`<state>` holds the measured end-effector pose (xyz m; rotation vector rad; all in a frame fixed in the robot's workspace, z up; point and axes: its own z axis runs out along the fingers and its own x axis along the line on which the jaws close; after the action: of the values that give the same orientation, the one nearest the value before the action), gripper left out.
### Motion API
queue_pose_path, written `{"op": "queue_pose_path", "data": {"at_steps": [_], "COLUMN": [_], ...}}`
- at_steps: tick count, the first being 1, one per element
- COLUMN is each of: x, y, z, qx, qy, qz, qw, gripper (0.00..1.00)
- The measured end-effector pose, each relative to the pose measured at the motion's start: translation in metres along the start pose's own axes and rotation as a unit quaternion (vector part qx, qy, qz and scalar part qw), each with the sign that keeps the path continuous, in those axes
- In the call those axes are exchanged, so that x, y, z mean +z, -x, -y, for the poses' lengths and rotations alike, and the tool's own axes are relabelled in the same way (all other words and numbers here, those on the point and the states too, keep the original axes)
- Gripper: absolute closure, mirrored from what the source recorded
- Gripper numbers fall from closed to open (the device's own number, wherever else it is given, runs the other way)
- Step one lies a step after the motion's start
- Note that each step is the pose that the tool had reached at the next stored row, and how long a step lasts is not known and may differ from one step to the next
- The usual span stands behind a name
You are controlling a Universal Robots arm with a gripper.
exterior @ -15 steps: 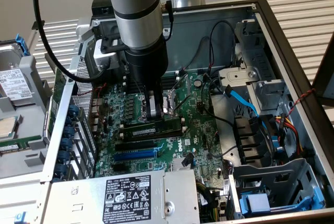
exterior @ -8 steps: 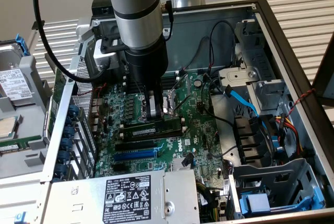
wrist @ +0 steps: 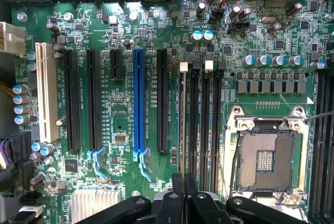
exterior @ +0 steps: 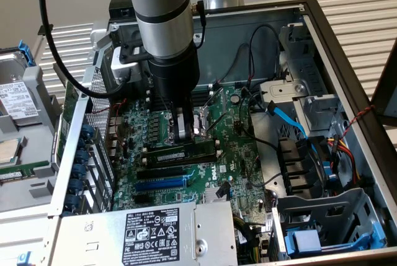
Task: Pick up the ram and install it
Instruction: 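Insert the ram into the slot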
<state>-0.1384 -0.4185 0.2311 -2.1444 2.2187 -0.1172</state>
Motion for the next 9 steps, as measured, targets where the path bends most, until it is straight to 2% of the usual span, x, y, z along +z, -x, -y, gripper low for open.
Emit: {"op": "queue_pose_path", "data": {"at_steps": [9], "x": [0.0], "y": [0.0], "z": [0.0], "qx": [-0.001], "qy": [0.0], "qz": [0.0], "qw": [1.0], "gripper": [0.88]}}
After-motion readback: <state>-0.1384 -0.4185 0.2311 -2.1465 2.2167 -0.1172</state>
